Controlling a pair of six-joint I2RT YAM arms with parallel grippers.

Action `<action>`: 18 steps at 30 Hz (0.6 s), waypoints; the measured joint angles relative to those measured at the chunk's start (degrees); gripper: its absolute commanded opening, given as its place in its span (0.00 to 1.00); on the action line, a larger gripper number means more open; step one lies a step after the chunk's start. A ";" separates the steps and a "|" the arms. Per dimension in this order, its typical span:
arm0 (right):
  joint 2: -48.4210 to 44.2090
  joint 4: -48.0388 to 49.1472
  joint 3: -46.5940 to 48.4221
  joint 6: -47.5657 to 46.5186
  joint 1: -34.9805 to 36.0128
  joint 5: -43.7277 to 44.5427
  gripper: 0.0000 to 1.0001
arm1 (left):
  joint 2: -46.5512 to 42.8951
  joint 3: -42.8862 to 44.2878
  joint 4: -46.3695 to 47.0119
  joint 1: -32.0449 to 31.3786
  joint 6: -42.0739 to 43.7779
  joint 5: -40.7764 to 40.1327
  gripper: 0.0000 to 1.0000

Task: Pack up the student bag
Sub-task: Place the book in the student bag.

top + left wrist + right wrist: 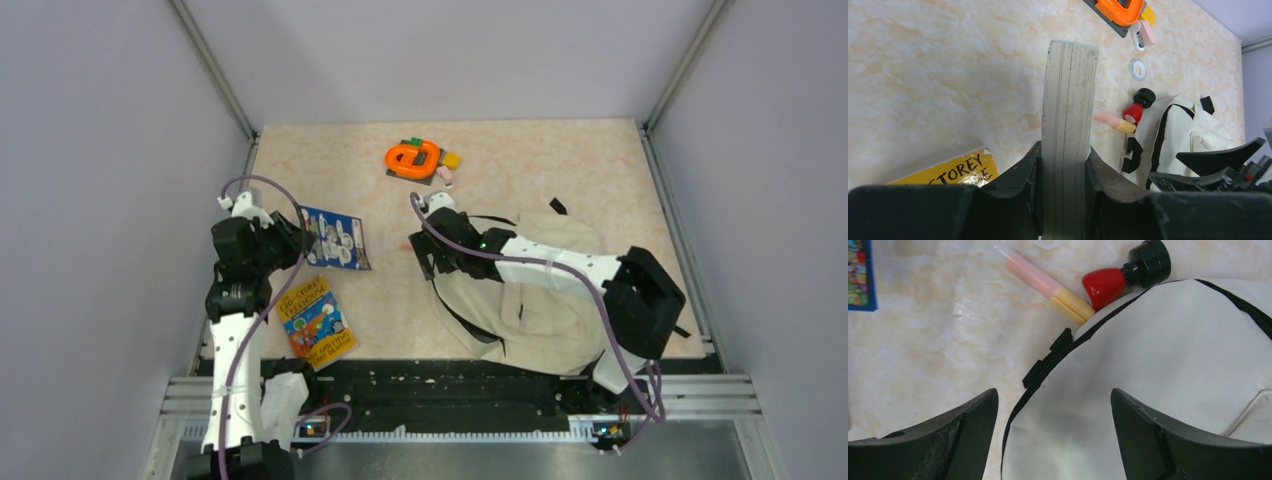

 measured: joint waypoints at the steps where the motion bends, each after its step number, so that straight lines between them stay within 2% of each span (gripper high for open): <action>1: 1.40 -0.42 0.74 -0.04 0.24 1.51 0.82 | 0.00 -0.04 -0.13 0.00 0.00 -0.09 0.00; 3: 3.28 -0.90 1.90 -0.35 0.48 3.85 0.81 | -0.04 -0.04 -0.17 0.00 0.00 -0.20 0.00; 9: 5.38 -1.95 4.44 -1.01 0.52 7.37 0.68 | -0.48 -0.04 -0.26 0.00 0.00 -0.48 0.00; 18: 6.34 -3.45 4.79 -1.03 0.52 8.13 0.63 | -0.52 -0.04 -0.31 0.00 0.00 -0.61 0.00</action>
